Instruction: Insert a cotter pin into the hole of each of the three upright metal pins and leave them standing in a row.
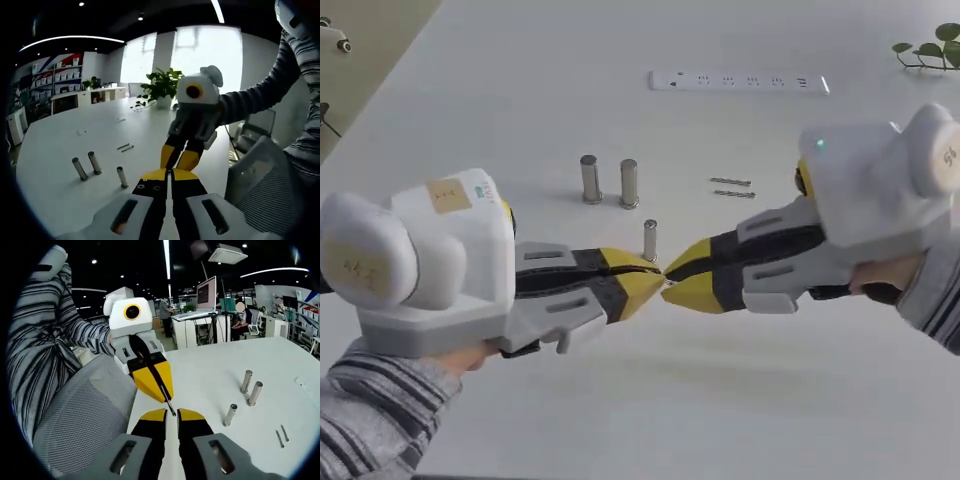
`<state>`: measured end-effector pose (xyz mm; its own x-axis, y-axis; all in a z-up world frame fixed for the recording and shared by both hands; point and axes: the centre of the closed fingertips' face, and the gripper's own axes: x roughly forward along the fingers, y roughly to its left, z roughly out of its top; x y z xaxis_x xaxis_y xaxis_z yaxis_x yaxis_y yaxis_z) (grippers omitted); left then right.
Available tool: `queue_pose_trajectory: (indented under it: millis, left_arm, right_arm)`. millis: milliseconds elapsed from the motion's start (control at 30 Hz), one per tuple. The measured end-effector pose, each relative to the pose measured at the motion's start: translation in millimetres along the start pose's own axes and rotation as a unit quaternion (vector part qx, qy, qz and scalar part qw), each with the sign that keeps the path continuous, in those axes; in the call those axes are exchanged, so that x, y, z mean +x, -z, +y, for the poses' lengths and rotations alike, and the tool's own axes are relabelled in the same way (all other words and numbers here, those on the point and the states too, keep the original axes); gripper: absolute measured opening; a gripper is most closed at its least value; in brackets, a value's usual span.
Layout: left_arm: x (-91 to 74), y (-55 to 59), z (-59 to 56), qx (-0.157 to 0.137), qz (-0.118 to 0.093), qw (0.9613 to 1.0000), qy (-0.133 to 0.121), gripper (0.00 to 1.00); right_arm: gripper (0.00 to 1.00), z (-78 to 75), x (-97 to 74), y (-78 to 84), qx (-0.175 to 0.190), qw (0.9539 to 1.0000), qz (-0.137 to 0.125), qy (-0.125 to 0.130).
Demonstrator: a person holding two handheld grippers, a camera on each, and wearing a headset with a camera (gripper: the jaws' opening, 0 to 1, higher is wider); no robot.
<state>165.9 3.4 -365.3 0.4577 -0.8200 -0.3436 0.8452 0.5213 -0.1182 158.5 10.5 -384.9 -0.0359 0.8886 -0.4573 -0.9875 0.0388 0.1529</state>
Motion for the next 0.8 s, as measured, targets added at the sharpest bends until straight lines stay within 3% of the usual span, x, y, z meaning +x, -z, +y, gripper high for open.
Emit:
queue_pose_trajectory:
  millis: [200, 500, 800]
  left_arm:
    - [-0.2, 2.4, 0.0, -0.001, 0.004, 1.0, -0.001, 0.0]
    - [0.7, 5.3, 1.3, -0.012, 0.004, 0.9999, -0.005, 0.0]
    - [1.0, 6.3, 9.1, -0.003, 0.005, 0.9997, -0.023, 0.0]
  right_arm:
    - [0.0, 0.1, 0.7, 0.8, -0.008, 0.9999, 0.007, 0.003]
    - [0.0, -1.9, -2.2, 2.0, -0.057, 0.9978, 0.034, 0.009]
    - [0.0, -11.1, -5.4, 1.9, -0.128, 0.9884, 0.077, 0.026]
